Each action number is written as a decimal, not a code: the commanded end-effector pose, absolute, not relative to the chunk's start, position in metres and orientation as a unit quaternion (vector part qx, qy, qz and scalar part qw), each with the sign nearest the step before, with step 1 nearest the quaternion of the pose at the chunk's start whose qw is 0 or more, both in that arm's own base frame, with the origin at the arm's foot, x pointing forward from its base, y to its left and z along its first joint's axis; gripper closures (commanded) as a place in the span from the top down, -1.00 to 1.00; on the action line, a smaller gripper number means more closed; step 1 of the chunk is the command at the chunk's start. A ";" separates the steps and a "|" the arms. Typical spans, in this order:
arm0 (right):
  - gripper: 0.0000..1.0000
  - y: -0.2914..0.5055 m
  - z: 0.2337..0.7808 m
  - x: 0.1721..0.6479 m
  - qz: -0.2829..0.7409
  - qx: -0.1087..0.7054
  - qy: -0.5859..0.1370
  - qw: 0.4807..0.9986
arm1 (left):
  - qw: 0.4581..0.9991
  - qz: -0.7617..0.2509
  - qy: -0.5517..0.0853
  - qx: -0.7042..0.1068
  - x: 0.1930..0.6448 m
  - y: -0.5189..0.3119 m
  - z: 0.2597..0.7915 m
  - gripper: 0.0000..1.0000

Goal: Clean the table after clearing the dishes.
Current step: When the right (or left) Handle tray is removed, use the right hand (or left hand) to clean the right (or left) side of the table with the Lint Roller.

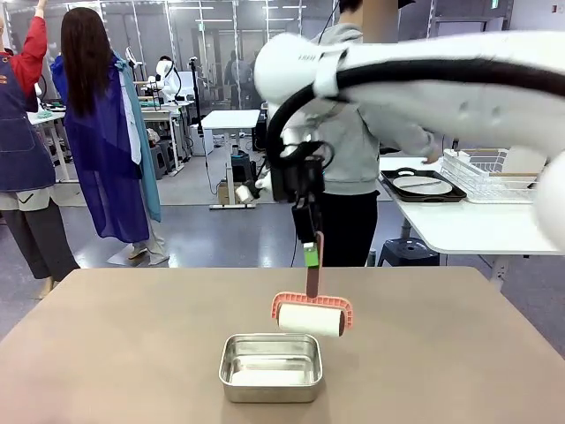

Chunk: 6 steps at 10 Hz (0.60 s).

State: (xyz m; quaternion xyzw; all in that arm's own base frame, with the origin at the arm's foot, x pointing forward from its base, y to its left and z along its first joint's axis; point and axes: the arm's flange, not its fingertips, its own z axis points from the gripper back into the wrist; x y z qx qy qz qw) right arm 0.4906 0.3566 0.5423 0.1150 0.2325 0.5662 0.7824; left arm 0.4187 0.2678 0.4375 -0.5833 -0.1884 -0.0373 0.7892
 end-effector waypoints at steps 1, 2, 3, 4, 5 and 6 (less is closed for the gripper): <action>-1.00 0.312 0.524 0.438 0.445 0.132 0.203 0.862 | 0.793 -0.026 -0.188 -0.579 0.416 0.265 0.442 1.00; -1.00 0.293 0.520 0.428 0.392 0.139 0.176 0.892 | 0.793 -0.026 -0.188 -0.579 0.416 0.265 0.442 1.00; -1.00 0.277 0.517 0.418 0.358 0.150 0.127 0.913 | 0.793 -0.026 -0.188 -0.579 0.416 0.265 0.442 1.00; -1.00 0.269 0.515 0.413 0.311 0.133 0.114 0.934 | 0.793 -0.026 -0.188 -0.579 0.416 0.265 0.442 1.00; -1.00 0.259 0.517 0.409 0.264 0.112 0.101 0.953 | 0.793 -0.026 -0.188 -0.579 0.416 0.265 0.442 1.00; -1.00 0.247 0.517 0.404 0.239 0.108 0.080 0.962 | 0.793 -0.026 -0.188 -0.579 0.416 0.265 0.442 1.00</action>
